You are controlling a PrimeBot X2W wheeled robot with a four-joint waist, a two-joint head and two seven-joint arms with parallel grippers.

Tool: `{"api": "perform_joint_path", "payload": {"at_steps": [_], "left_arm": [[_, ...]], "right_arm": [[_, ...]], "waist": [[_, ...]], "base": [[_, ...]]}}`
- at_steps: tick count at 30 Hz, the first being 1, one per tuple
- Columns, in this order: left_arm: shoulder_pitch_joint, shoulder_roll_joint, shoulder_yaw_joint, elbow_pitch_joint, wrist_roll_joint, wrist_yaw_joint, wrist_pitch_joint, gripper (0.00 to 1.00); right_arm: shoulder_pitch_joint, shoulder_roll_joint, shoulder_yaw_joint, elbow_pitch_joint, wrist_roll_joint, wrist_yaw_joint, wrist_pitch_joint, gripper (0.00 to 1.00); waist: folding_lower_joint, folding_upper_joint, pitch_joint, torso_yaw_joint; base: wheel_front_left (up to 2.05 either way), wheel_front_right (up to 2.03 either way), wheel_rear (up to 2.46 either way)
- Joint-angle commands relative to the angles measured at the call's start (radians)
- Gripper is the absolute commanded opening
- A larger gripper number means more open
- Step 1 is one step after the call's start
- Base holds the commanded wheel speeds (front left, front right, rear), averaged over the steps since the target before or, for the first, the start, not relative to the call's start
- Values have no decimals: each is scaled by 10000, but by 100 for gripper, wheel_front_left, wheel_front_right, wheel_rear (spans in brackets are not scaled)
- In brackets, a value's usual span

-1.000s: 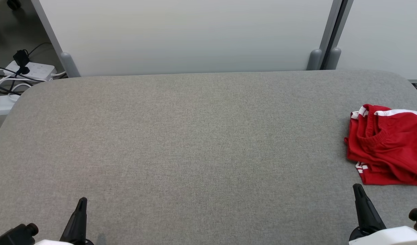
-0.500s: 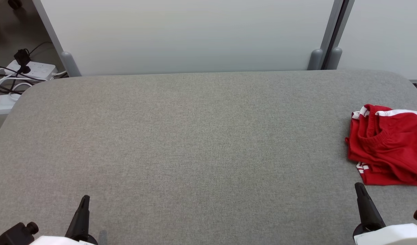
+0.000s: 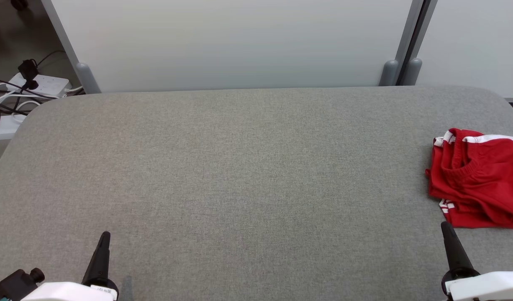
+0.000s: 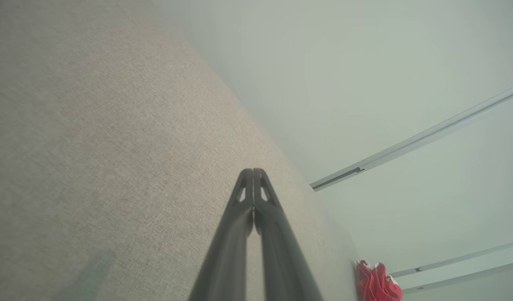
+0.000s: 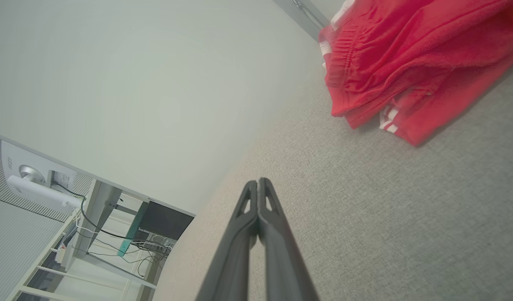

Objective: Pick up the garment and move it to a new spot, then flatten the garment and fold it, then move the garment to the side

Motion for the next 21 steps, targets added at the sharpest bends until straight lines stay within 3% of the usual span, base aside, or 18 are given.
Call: {"api": "perform_joint_path", "payload": {"at_steps": [1,21], "left_arm": [[-642,58,389,-156,-263,-139,57,0],[-1131,-663,1025,297,-1850,-611,664,0]], "right_arm": [[-550,-196,95,-154,367,1,65,0],[-929,-229,-52,245,2774,1,437,0]], "waist": [[-1,-1,1,4],[-1,-1,17,44]], "base": [[0,0,0],[0,0,0]]}}
